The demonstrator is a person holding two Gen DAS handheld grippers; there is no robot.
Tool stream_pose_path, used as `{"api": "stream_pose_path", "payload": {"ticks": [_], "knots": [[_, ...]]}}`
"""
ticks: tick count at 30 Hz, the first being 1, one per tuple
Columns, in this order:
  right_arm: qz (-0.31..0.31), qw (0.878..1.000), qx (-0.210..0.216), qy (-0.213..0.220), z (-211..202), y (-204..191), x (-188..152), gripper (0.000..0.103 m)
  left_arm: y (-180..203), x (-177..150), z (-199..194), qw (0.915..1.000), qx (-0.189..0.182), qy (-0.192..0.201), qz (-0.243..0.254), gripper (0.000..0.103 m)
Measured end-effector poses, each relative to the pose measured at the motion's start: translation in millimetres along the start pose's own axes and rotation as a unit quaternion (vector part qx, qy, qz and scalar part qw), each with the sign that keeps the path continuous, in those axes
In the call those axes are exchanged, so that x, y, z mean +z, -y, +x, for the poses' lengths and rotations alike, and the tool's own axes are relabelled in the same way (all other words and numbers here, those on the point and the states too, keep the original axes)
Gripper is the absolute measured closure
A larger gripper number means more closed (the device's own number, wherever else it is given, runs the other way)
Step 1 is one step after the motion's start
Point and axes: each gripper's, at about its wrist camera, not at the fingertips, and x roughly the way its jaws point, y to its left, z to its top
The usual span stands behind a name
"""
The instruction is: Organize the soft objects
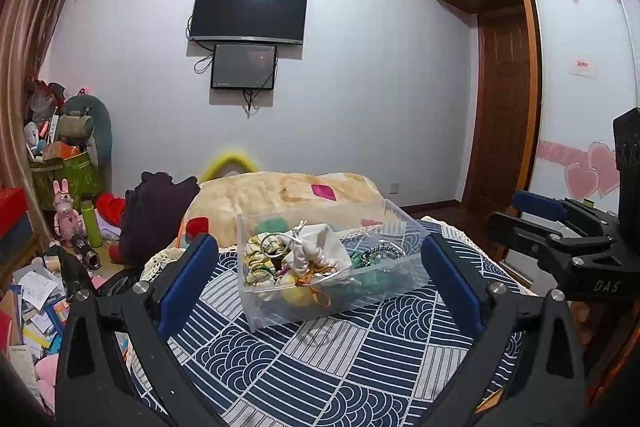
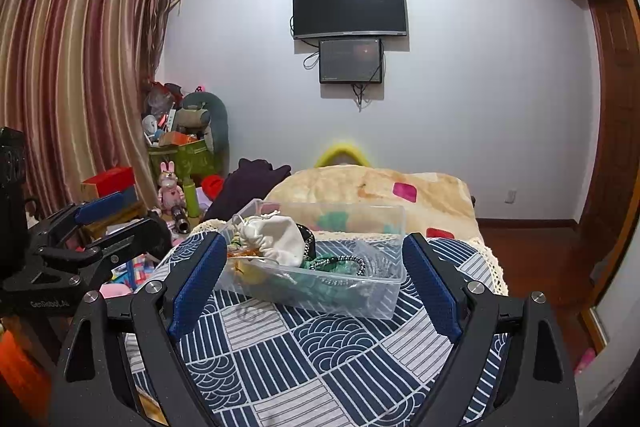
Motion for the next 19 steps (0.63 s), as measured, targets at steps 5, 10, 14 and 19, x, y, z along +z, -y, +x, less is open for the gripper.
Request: {"api": "stream_pose_path", "payload": {"ticks": [5, 10, 14, 19], "knots": [[0.0, 1.0, 0.003, 0.0, -0.7, 0.7, 1.2, 0.015, 1.7, -0.7, 0.4, 1.0, -0.002, -0.001, 0.004, 0.0], [0.005, 1.0, 0.003, 0.0, 0.9, 3.4, 2.9, 0.015, 3.0, -3.2, 3.0, 0.9999, -0.004, -0.008, 0.006, 0.0], [0.005, 1.0, 0.002, 0.0, 1.3, 2.0, 2.2, 0.015, 2.5, -3.7, 3.5, 0.9999, -0.007, -0.011, 0.003, 0.0], [0.004, 1.0, -0.001, -0.001, 0.7, 0.9, 0.2, 0.015, 3.5, -2.5, 3.0, 0.9998, -0.013, -0.011, 0.005, 0.0]]}}
